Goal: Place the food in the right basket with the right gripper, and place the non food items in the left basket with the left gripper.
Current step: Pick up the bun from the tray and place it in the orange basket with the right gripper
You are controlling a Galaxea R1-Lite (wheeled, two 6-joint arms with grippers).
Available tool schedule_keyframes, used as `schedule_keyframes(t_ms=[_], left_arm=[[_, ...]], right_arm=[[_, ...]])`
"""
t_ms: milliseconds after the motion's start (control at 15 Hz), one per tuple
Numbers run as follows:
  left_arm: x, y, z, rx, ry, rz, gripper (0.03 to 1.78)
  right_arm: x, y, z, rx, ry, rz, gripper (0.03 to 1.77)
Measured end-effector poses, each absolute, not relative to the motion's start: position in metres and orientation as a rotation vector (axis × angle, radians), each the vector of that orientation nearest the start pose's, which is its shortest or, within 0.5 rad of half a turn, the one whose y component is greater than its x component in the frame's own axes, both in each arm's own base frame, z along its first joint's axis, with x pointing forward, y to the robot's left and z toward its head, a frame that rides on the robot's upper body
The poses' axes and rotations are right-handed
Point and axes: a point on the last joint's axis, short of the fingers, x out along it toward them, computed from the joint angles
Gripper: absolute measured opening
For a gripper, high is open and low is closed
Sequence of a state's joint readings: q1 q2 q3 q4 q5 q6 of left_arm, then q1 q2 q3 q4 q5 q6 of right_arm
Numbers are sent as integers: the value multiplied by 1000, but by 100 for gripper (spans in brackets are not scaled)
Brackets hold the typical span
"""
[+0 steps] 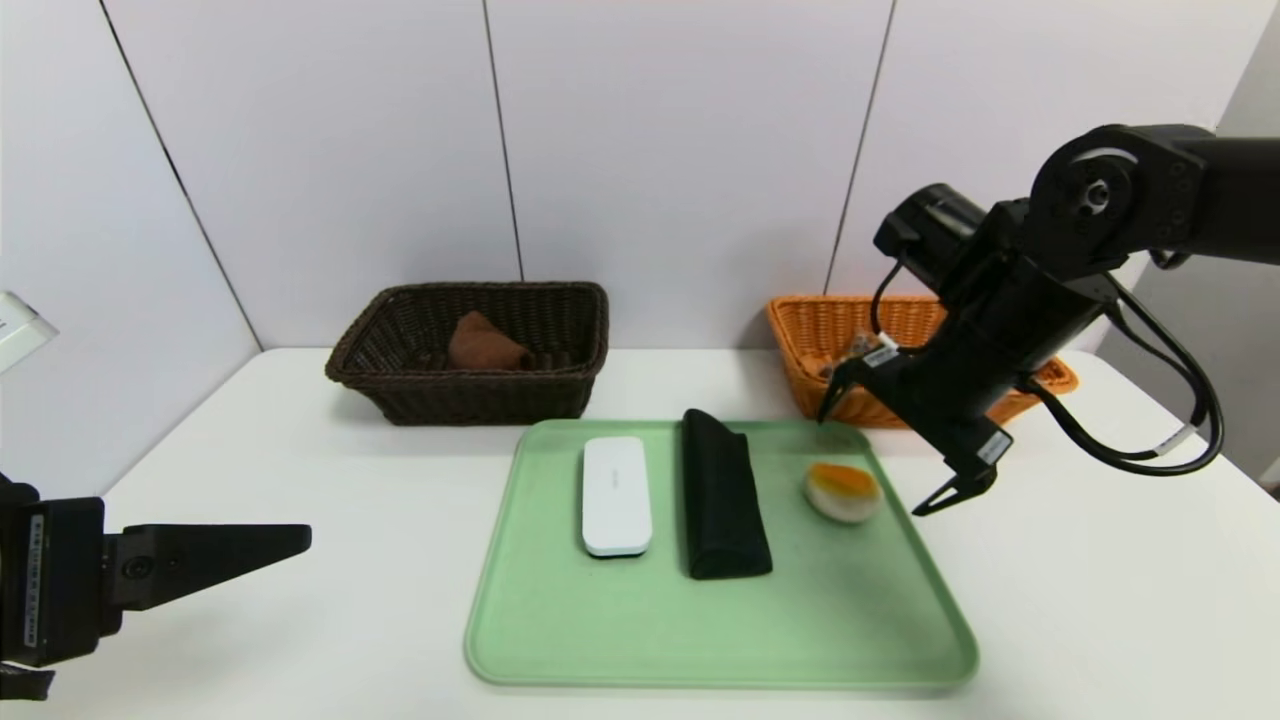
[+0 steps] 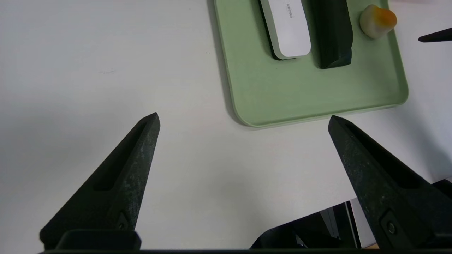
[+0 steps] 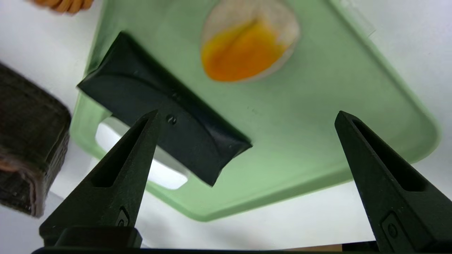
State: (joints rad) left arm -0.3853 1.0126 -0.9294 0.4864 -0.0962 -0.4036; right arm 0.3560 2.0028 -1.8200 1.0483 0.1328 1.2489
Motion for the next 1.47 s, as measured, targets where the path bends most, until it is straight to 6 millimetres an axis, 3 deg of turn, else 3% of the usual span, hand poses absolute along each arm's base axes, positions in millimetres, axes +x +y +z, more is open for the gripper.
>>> schedule_keyframes(t_ms=[733,1333,1467], left_arm=[[101,-43,264,-312,601,-357,169],[98,-41,265,-314,594,-353,169],[97,-41,265,-314,592,-353,169]], right_arm=[[354,124,175,948,1344,-498,170],[361,131,166,968,1345,-506,170],[360,133,167,970,1344,-505,139]])
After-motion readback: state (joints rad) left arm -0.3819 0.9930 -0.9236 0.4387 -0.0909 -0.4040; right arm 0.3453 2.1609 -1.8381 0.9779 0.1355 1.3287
